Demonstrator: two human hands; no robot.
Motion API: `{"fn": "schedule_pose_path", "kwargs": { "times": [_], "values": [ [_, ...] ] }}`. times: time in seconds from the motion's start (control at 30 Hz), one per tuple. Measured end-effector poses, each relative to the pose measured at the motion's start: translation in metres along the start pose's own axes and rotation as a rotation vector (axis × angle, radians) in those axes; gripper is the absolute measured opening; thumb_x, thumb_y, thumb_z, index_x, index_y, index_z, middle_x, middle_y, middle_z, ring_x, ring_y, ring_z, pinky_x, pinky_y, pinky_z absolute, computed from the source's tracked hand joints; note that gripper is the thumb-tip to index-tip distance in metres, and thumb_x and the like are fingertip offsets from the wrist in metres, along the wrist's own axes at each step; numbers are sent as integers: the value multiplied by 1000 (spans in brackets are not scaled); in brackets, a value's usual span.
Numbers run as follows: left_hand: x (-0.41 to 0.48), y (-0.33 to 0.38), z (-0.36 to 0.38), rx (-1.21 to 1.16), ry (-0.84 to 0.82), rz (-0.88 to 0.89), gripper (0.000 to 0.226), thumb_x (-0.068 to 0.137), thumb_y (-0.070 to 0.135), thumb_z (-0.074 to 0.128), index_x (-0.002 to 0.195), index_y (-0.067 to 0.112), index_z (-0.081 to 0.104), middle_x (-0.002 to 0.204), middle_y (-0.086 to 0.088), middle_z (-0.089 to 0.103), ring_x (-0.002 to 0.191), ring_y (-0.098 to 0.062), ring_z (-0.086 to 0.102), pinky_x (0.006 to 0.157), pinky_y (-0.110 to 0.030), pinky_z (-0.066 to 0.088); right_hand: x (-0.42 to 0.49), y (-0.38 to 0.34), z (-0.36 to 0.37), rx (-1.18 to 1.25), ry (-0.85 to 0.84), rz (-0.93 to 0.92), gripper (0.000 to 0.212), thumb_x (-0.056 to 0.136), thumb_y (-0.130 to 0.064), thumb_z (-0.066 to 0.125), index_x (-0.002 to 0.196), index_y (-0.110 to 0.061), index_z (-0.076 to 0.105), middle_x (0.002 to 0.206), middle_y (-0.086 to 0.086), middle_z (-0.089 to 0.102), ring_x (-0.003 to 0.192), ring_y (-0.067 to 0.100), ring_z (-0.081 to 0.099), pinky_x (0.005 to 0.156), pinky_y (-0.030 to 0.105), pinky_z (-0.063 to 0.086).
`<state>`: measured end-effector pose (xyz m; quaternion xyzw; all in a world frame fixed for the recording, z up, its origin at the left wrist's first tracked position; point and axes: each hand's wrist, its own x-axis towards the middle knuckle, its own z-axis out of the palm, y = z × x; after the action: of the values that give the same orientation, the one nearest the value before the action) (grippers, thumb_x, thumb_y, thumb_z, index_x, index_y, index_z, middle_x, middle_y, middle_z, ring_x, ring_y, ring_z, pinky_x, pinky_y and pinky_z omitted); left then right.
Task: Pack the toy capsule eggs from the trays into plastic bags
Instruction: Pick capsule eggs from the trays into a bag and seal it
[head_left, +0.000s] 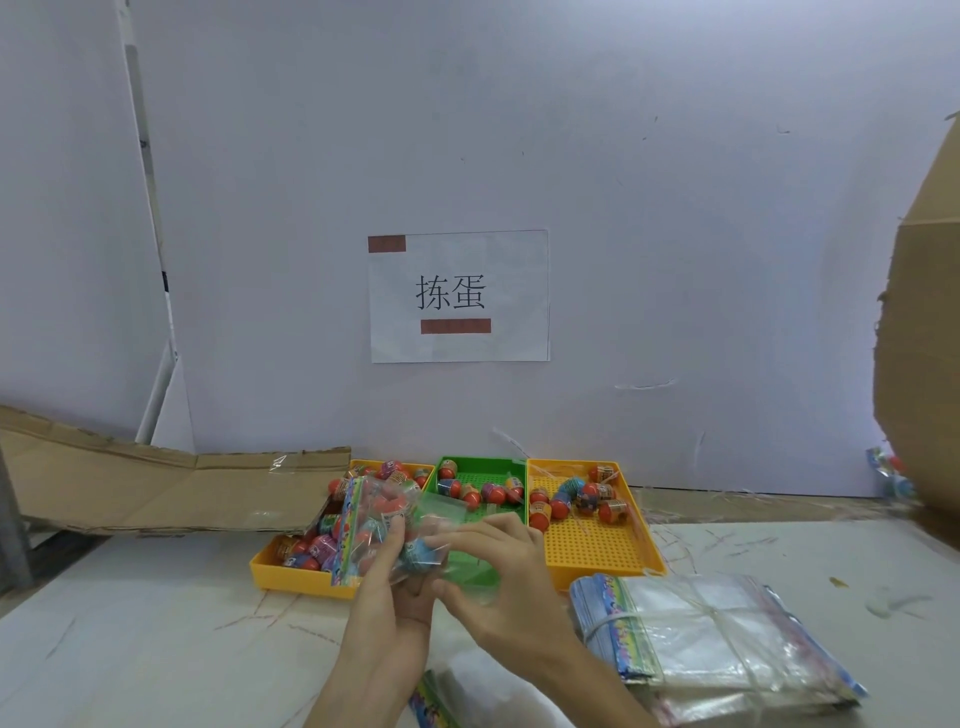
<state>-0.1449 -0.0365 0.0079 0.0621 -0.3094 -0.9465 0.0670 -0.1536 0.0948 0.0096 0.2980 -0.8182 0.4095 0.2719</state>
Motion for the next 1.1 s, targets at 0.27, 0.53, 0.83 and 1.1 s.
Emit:
{"fn": "schedule_pose_path", "kwargs": {
  "times": [0.27, 0.53, 0.83, 1.1],
  "values": [
    [-7, -1, 6, -60, 4, -73, 35, 78, 24, 72, 102, -3, 71, 85, -16, 76, 66, -20, 75, 50, -24, 59, -1, 5, 8, 4, 129, -8, 21, 79, -41, 73, 100, -40, 76, 100, -38, 65, 106, -4, 47, 92, 27, 29],
    [-12, -4, 9, 38, -121, -109, 23, 86, 25, 65, 90, 12, 84, 97, -12, 77, 86, -21, 77, 81, -31, 60, -4, 6, 18, -107, 89, 14, 29, 78, -47, 62, 105, -42, 73, 109, -28, 52, 109, 1, 42, 90, 30, 35],
    [-16, 5, 13, -13, -126, -100, 49, 92, 43, 63, 134, 17, 66, 125, -25, 69, 103, -32, 71, 96, -43, 56, 0, -1, 9, -22, 263, 35, 20, 78, -38, 76, 98, -41, 76, 98, -20, 54, 107, 2, 44, 89, 30, 34],
    [-18, 8, 13, 176, -44, -75, 52, 87, 48, 68, 124, 12, 72, 120, -15, 72, 103, -30, 66, 87, -44, 52, 16, 4, -34, 213, 237, 82, 13, 75, -9, 75, 74, -21, 78, 91, -13, 75, 99, 13, 69, 94, 55, 45]
  ]
}}
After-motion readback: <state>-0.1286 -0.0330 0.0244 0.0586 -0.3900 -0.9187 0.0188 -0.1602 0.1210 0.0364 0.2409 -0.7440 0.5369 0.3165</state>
